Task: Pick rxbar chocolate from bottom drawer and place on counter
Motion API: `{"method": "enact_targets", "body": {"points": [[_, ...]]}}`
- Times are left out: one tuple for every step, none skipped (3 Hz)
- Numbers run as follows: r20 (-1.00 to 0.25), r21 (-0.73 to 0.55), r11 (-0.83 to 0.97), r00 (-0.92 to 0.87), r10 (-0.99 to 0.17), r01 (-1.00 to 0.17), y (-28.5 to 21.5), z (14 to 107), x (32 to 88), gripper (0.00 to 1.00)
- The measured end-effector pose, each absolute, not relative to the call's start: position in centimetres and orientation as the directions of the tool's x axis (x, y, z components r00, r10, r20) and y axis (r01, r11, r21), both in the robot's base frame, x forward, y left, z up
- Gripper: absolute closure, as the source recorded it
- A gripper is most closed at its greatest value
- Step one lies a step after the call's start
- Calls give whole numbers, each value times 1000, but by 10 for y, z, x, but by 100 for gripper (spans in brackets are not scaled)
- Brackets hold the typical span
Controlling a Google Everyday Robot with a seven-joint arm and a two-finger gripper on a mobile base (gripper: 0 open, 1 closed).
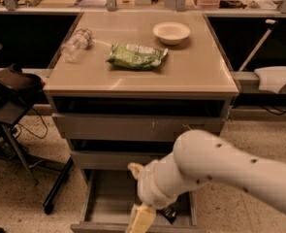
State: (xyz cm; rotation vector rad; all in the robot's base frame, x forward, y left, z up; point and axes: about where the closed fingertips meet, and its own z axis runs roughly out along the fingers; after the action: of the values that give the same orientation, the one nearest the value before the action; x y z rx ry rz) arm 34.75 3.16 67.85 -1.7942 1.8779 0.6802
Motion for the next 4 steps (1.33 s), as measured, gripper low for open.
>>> {"method": "enact_targets", "body": {"points": [[-585,77,-8,-39,-810,-997,47,632,331,0],[-584,75,-8,-38,-811,-997,47,633,331,0],[-600,57,128,-136,-789,-990,3,615,354,0],[-658,-17,340,-245,-712,-940,-61,597,383,0]]}}
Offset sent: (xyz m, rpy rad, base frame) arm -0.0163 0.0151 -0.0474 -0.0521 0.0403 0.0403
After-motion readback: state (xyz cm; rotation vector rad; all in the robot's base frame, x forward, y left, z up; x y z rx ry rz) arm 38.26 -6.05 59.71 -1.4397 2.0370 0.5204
